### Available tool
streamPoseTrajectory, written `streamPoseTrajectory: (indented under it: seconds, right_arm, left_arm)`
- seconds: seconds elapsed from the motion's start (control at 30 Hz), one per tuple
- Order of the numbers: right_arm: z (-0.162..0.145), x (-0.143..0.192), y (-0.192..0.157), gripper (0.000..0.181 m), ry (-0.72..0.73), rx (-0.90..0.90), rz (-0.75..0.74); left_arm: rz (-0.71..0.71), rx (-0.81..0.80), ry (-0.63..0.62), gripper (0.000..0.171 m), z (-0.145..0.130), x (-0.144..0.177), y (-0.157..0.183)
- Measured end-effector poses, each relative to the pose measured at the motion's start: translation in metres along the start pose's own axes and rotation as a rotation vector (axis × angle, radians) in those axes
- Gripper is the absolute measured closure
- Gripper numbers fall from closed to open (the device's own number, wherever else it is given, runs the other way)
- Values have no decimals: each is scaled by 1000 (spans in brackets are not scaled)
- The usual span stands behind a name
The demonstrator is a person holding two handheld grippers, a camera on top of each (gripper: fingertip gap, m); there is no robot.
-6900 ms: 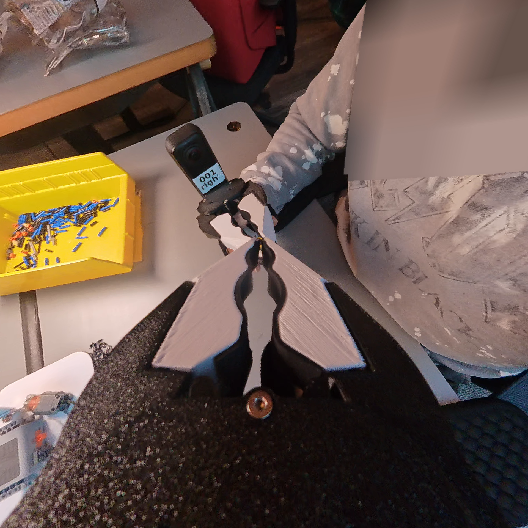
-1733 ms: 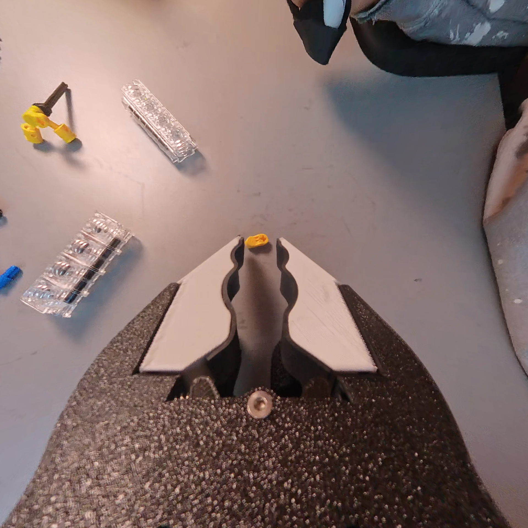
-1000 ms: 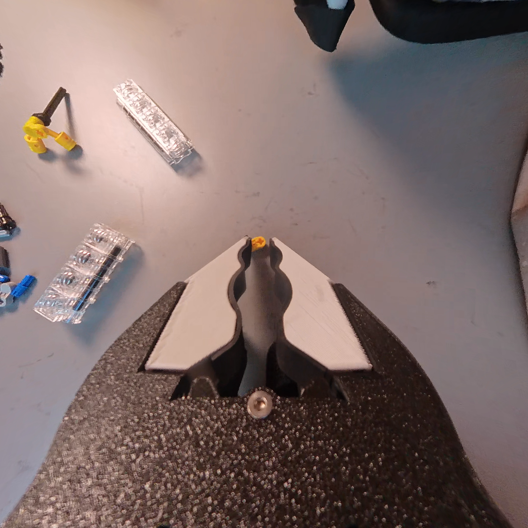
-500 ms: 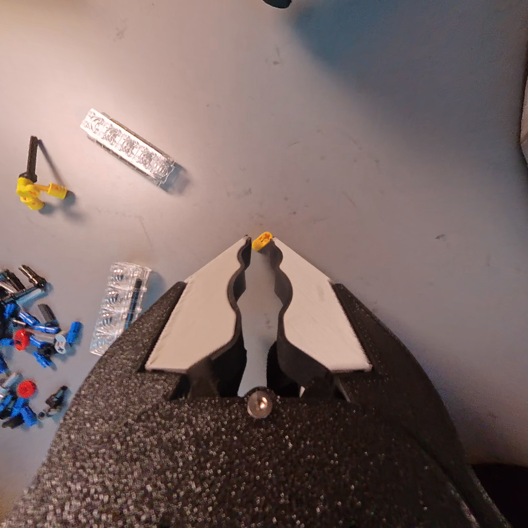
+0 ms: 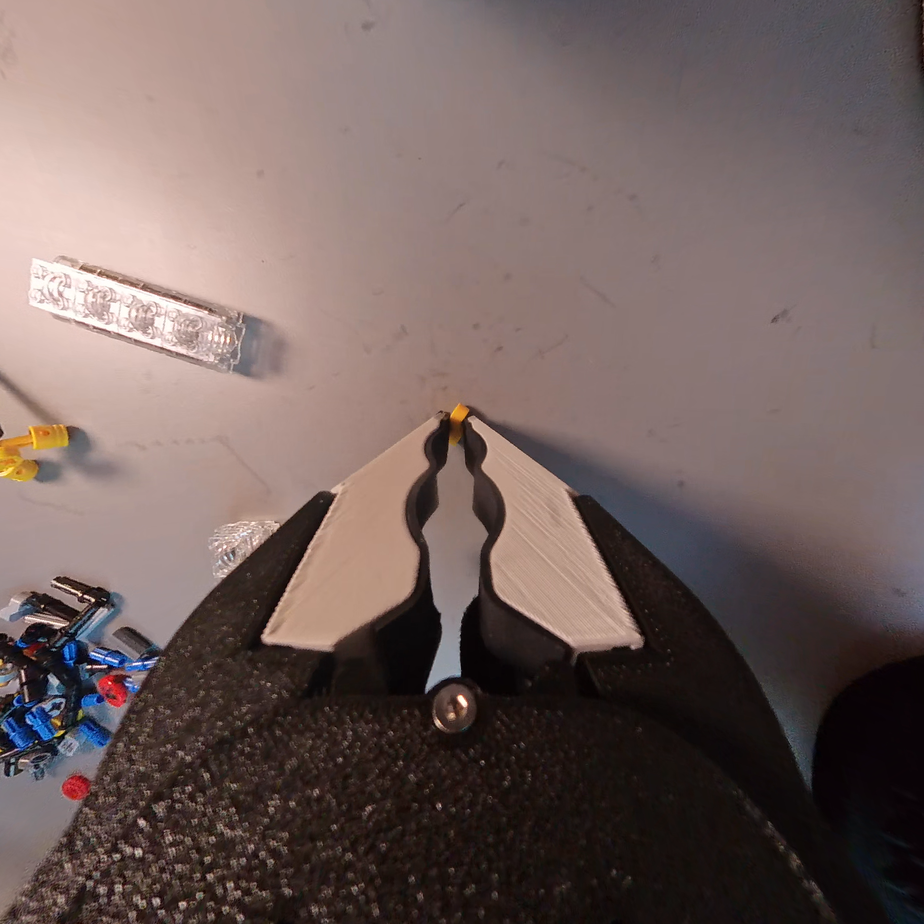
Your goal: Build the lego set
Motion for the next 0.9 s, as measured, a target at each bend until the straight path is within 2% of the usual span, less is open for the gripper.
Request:
streamPoseTrajectory:
  seconds: [0.17, 0.57, 0.77, 0.9]
  right_arm:
    - [-2, -1, 1, 179, -3, -12, 16]
    - [-7, -5, 1, 179, -32, -10, 10]
    - [-6, -5, 0, 175, -35, -7, 13]
    - [-5, -5, -1, 179, -33, -5, 14]
  left_arm:
    - [2, 72, 109, 166, -8, 2, 5]
    - [162, 54, 84, 165, -6, -2, 29]
    - [149, 64, 85, 161, -8, 0, 34]
    - [112, 85, 106, 160, -11, 5, 34]
Point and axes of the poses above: each gripper's, where its closed fingertips meet, x back along the fingers, z out of its top, y = z × x across the jaws, the point moved 10 cm from there along x, back along the fingers, and after that the axes turned 12 degrees about -y, right-handed, at the moved point
